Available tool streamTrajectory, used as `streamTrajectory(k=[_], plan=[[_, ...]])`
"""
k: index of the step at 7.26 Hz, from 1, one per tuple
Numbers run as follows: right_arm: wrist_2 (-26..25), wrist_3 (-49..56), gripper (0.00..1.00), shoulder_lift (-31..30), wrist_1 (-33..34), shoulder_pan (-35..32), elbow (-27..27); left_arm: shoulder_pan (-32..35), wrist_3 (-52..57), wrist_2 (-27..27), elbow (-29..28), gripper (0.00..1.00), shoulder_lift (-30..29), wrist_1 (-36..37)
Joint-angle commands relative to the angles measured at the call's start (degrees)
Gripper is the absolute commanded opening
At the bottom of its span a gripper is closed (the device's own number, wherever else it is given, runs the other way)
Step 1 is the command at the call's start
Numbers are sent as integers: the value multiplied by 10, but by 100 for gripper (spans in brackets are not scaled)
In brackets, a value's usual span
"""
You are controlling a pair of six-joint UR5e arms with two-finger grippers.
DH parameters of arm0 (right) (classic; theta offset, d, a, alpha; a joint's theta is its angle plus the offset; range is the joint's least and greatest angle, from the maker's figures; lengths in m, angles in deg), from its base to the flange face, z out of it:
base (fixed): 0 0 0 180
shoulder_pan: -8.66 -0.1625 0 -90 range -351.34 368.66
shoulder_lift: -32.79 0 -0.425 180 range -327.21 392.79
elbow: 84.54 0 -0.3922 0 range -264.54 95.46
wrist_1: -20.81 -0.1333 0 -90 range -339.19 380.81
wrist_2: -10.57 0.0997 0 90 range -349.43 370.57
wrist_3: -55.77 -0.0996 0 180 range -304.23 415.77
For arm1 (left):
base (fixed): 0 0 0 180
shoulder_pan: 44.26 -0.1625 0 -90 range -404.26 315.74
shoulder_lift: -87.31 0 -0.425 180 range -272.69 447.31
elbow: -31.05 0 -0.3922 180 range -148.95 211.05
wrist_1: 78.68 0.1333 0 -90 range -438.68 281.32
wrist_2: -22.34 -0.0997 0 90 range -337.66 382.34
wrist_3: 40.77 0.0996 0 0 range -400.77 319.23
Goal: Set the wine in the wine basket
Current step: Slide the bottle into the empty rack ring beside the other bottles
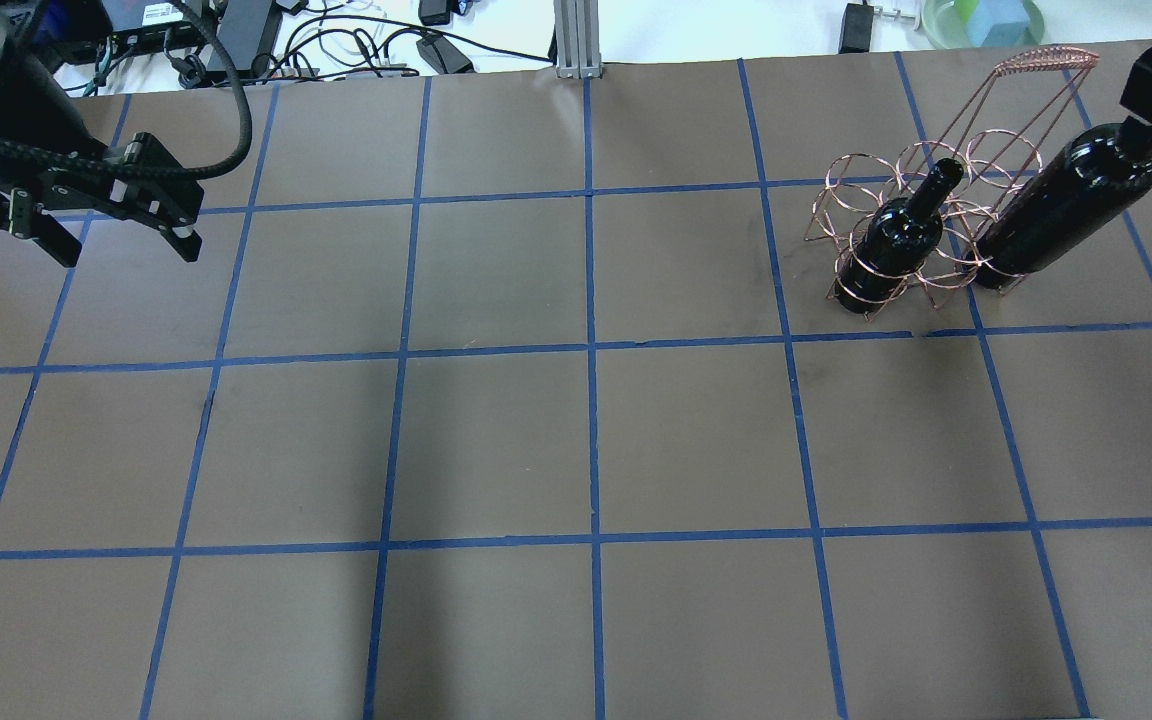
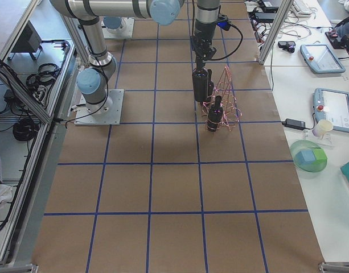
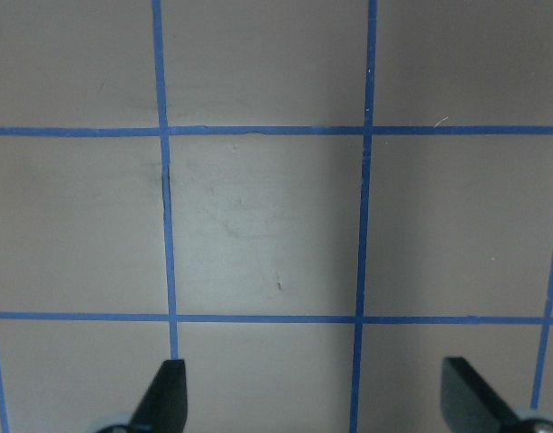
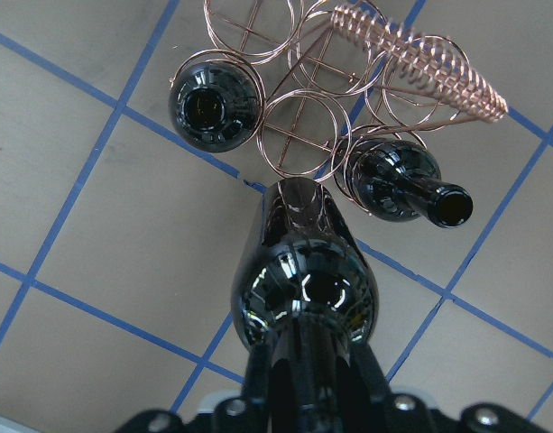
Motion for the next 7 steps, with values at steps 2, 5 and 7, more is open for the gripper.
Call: streamTrajectory(k=[2,5,7], plan=[[4,9,0,30,31,-7,2,74,-84,-24,-4,100,-13,22],[6,24,0,56,36,-18,10,81,-77,25,0,100,-13,18],[8,25,0,62,46,-20,10,78,-51,22,1,100,-12,20]])
